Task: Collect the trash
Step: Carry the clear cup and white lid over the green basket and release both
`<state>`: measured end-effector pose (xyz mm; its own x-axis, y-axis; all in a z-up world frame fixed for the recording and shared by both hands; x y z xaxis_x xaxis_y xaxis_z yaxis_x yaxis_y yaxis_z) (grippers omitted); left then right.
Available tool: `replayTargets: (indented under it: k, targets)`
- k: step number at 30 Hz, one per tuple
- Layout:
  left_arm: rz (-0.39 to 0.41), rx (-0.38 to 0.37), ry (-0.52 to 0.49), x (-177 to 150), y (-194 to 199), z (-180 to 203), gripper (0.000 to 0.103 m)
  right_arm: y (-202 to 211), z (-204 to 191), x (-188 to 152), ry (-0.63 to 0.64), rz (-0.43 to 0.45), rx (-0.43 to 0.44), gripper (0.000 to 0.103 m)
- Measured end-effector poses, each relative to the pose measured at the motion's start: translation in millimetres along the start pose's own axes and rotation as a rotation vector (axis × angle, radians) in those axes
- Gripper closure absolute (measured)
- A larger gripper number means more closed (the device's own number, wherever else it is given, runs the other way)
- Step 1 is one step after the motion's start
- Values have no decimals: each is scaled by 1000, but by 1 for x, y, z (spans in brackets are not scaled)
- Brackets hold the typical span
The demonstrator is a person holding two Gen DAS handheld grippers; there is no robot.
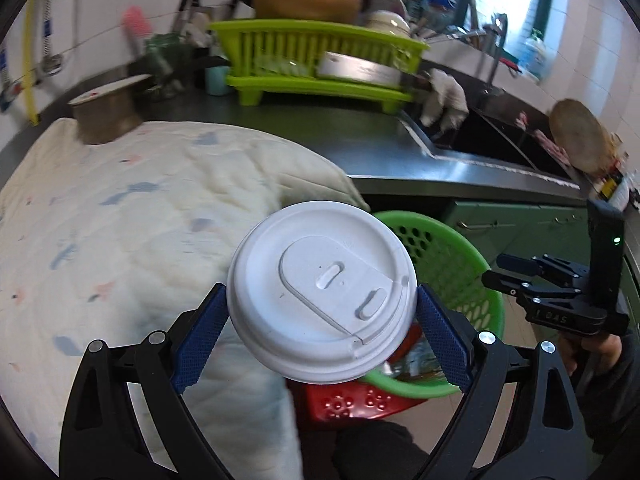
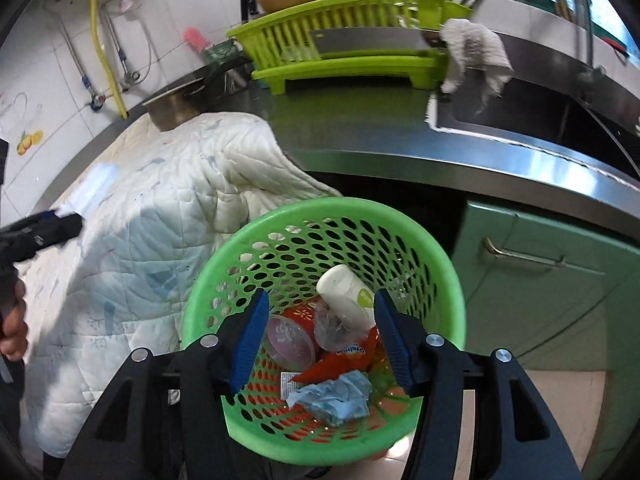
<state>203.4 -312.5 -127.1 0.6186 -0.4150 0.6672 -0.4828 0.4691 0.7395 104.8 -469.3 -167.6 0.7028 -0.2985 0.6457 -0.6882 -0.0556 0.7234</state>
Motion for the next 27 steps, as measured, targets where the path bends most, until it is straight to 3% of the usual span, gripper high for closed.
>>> replayTargets:
  k: [11,17,27]
  targets:
    - [-103,-92,-33,-13,-56,78,12,56,20,-7,-49,109,-16,37]
    - [-149,-149,-56,-20,-79,121,10,75,29,-12,-59,136,-32,36]
    - [-166,-224,-26,-25,-88,142,11,95,43,-22,-108,165,-31,36]
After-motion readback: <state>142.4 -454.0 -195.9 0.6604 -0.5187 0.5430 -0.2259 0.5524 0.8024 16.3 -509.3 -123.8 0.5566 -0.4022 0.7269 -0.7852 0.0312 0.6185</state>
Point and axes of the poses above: each gripper's, at about its wrist camera, not at the fingertips, and y roughly against the way its jaws point, z to its right, x to its top, the point moved 10 cm from there along -y, roughly the way its jaws point, and after that the axes turned 2 degrees about x, right-handed, at the moved point
